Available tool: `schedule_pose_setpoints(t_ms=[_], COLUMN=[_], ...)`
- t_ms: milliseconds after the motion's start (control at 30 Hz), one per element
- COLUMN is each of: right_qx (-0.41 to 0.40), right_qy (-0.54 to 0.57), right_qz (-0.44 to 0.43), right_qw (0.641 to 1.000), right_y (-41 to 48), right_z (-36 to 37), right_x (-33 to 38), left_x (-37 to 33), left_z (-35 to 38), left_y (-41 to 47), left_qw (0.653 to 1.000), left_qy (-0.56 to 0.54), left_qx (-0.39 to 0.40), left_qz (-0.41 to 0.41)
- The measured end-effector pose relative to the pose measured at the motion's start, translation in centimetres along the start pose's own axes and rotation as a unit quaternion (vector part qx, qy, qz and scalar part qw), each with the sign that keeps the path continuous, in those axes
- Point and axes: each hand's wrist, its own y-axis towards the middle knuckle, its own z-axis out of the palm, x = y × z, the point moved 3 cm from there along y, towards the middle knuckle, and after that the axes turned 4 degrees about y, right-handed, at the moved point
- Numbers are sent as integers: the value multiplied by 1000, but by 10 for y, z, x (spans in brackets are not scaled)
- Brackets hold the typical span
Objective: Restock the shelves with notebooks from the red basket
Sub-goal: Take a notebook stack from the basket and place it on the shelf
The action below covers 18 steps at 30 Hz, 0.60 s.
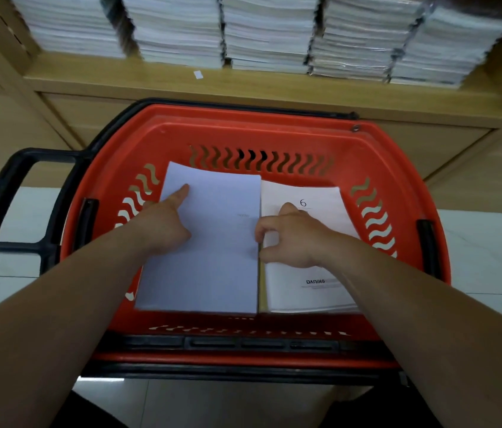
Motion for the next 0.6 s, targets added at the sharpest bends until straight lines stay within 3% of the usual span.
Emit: schedule_pose_setpoints(t_ms=[267,500,600], right_qx=[17,-36,-35], right_qy=[-152,-106,-106], right_qz=[-8,-2,-5], right_qw=[988,994,994], right_y=[-4,-4,-5], right_z=[1,-1,-9], right_x=[4,10,8], left_x=[-4,-6,-5], left_z=[-5,-8,-12], left_y=[-9,-12,-13], left_qw=[999,998,990], left_qy=[-32,-52,-139], left_qx=[-20,-24,-29], left_qz=[8,12,22])
